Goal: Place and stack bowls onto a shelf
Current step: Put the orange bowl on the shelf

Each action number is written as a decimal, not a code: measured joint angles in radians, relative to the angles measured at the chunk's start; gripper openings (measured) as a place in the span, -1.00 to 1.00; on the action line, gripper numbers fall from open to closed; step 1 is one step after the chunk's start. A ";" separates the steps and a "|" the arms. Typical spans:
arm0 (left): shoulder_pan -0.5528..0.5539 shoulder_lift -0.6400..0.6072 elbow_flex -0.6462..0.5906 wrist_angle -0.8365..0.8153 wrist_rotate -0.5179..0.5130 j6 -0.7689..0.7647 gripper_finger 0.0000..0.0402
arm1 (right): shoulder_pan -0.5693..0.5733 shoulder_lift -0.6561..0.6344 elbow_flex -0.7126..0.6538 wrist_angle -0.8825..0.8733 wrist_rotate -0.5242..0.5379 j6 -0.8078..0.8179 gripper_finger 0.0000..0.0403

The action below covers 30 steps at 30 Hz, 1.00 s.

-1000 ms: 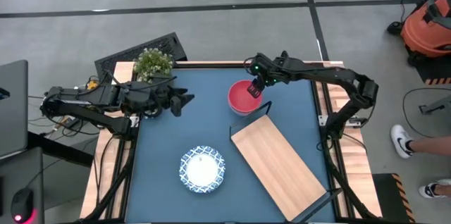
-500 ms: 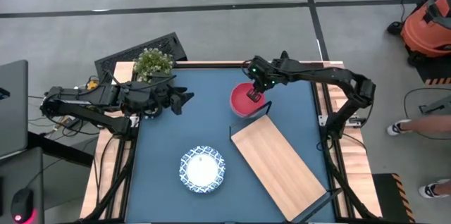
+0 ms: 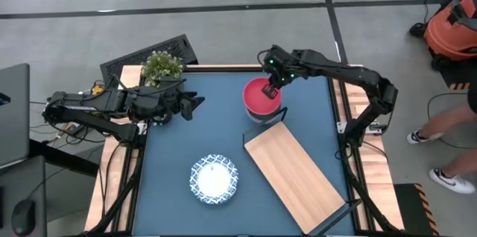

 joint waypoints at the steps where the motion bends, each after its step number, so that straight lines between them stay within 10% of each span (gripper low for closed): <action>1: 0.000 0.000 0.000 -0.006 0.000 0.000 0.17 | 0.000 -0.004 0.028 -0.022 -0.001 -0.006 -0.87; 16: 0.000 0.000 0.000 -0.016 0.029 0.007 0.17 | 0.081 -0.275 0.326 -0.365 -0.002 0.181 -0.87; 30: 0.000 0.000 0.000 -0.095 0.048 -0.012 0.17 | 0.555 -0.388 0.325 -0.558 0.076 0.529 -0.87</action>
